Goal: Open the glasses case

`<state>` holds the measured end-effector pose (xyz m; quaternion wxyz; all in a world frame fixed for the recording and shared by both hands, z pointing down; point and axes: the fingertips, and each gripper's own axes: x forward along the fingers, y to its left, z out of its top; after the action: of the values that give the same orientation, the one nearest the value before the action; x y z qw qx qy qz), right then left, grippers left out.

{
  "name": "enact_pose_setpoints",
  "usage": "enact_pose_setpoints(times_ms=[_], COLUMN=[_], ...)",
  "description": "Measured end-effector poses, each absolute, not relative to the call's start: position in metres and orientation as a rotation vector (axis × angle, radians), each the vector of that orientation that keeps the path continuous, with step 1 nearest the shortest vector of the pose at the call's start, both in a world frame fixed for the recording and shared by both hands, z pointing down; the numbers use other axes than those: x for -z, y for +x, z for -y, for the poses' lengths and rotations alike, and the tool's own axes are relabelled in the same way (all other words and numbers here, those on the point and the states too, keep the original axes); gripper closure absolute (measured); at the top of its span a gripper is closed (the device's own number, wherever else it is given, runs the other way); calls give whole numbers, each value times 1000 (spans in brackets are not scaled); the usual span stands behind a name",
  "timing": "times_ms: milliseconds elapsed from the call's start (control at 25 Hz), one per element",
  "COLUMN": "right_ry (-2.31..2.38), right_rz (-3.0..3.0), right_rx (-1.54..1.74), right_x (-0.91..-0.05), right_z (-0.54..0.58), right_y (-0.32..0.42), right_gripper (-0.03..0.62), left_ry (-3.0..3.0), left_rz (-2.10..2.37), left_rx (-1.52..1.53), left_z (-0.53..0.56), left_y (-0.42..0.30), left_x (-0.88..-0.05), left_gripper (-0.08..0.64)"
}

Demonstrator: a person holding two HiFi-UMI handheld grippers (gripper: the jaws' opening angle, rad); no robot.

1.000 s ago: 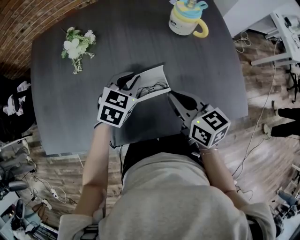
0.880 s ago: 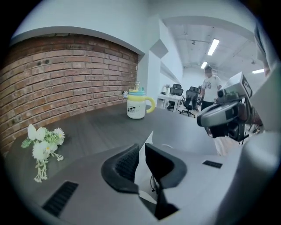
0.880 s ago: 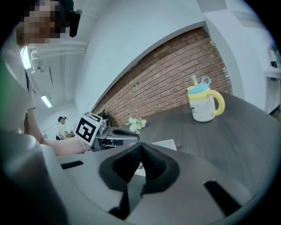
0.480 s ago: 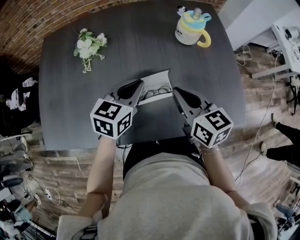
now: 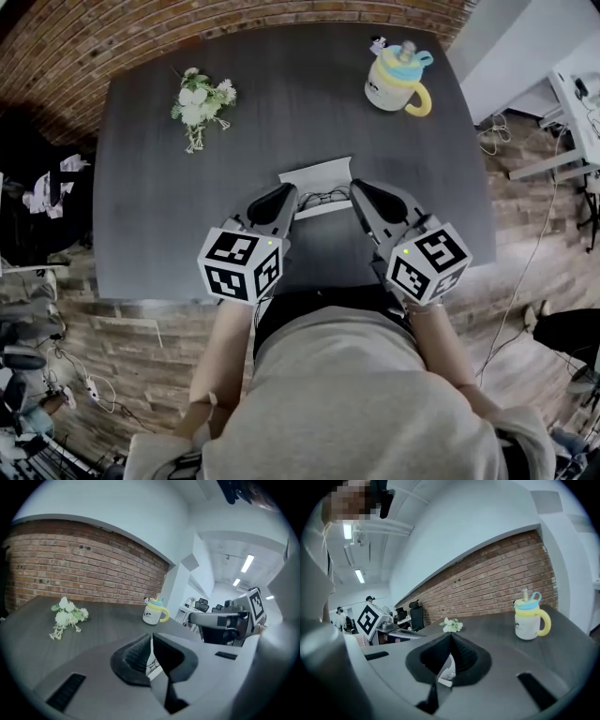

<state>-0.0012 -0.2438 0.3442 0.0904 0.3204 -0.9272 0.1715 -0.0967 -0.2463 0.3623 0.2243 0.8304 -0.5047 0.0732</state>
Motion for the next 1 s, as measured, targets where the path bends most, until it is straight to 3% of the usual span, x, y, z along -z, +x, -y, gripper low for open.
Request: enact_pose_setpoints(times_ms=[1000], right_ry=[823], right_rz=[2628], right_rx=[-546], right_x=[-378], right_z=[209], right_y=[-10], right_gripper=[588], left_ry=[2201], left_rz=[1338], left_rx=[-270], left_z=[209], left_y=[-69], left_x=[-400], left_gripper=[528])
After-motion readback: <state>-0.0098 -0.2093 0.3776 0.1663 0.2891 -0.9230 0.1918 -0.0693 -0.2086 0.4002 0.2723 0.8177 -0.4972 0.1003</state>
